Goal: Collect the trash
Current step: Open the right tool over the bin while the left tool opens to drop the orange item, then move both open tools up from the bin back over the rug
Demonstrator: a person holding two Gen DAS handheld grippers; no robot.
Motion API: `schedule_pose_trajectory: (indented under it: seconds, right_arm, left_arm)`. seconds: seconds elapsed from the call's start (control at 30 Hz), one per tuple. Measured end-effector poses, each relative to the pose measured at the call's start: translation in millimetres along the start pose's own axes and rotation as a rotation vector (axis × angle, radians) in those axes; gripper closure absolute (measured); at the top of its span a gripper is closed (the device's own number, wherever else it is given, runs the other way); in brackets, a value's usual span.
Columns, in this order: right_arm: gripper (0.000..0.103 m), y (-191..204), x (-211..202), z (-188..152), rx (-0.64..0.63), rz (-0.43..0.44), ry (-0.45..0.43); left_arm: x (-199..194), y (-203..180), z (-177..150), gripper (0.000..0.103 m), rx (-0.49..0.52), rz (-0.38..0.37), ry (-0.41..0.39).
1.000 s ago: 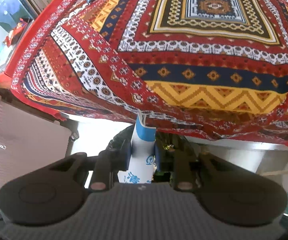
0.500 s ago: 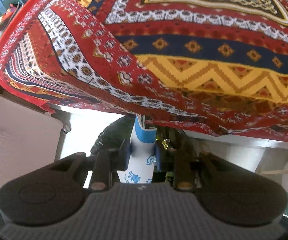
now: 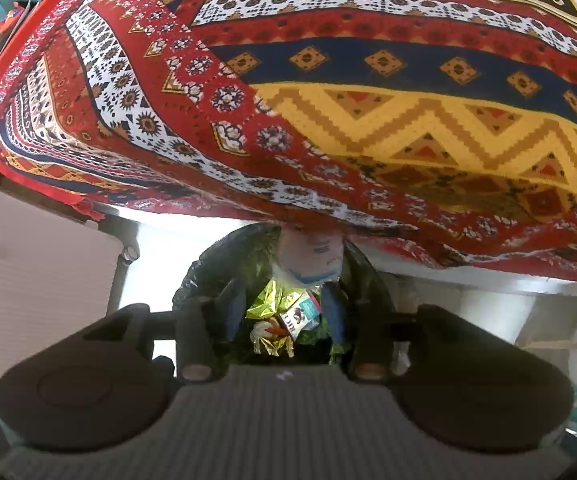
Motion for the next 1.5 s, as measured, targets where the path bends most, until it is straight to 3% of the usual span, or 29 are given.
schedule_pose_trajectory:
  seconds: [0.47, 0.9, 1.1, 1.27, 1.5]
  right_arm:
    - [0.044, 7, -13, 10, 0.0, 0.036, -0.011]
    - [0.043, 10, -75, 32, -0.088, 0.066, -0.122]
    - [0.043, 5, -112, 68, -0.097, 0.061, -0.218]
    - [0.043, -5, -140, 107, -0.107, 0.047, -0.291]
    - [0.043, -26, -162, 159, -0.085, 0.05, -0.36]
  left_arm:
    - [-20, -3, 12, 0.058, -0.016, 0.021, -0.033]
    - [-74, -24, 54, 0.053, 0.003, 0.016, -0.151]
    - [-102, -45, 93, 0.049, 0.018, 0.008, -0.222]
    - [-128, -68, 131, 0.035, 0.01, -0.01, -0.289]
    - [-148, -101, 182, 0.031, 0.015, -0.009, -0.353]
Point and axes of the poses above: each gripper's, at about its wrist camera, not at the fingertips, and x roughly the way its jaws point, y to its left, z to its top, the point moved 9 cm from there along x, roughly the way its jaws point, and after that the axes turned 15 degrees about -x, right-handed, at the moved point
